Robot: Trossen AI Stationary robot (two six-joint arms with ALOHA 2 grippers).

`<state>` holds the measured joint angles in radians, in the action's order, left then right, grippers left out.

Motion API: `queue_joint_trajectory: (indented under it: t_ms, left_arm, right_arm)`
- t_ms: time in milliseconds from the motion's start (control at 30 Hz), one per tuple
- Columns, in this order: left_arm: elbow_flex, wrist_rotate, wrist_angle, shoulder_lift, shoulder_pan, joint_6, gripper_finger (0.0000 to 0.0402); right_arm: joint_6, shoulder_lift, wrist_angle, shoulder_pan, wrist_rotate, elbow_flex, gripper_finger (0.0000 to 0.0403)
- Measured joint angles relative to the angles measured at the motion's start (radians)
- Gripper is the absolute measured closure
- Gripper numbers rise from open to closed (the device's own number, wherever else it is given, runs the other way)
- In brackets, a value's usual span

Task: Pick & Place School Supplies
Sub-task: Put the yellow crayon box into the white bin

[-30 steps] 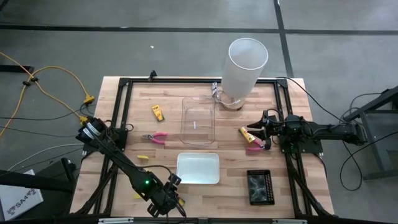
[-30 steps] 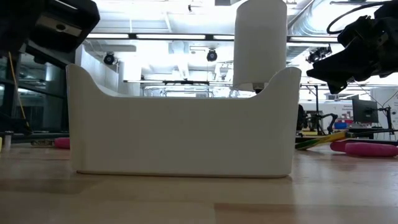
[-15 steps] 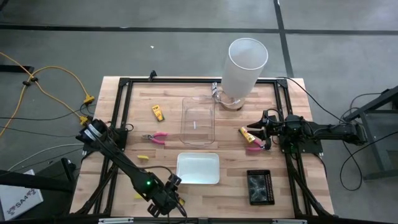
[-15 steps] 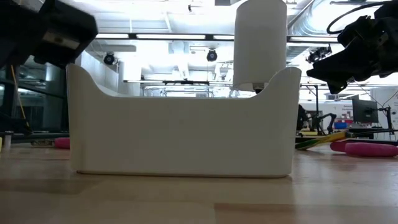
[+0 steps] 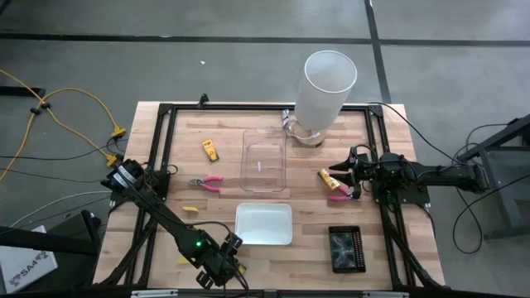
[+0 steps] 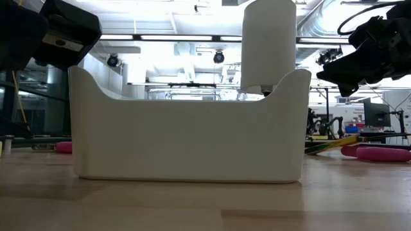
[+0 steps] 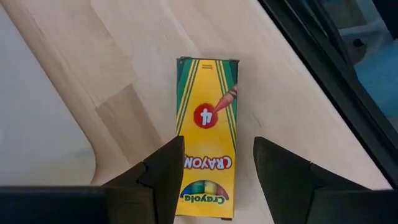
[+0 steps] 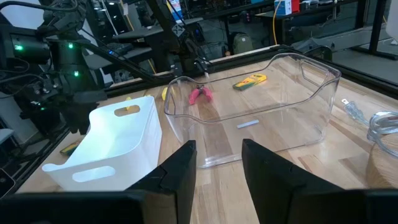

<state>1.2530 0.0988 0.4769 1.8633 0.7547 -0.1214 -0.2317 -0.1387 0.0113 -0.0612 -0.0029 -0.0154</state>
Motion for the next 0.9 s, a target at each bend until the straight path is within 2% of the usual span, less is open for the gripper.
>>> queue_joint_trajectory:
  t_ms: [400, 900]
  left_arm:
    - [0.0, -0.011, -0.003, 0.0, -0.008, 0.002, 0.0141]
    - [0.002, -0.043, -0.011, 0.046, -0.028, -0.014, 0.0135]
  right_arm:
    - [0.0, 0.0, 0.0, 0.0, 0.0, 0.0, 0.0282]
    - [0.0, 0.0, 0.0, 0.0, 0.0, 0.0, 0.0282]
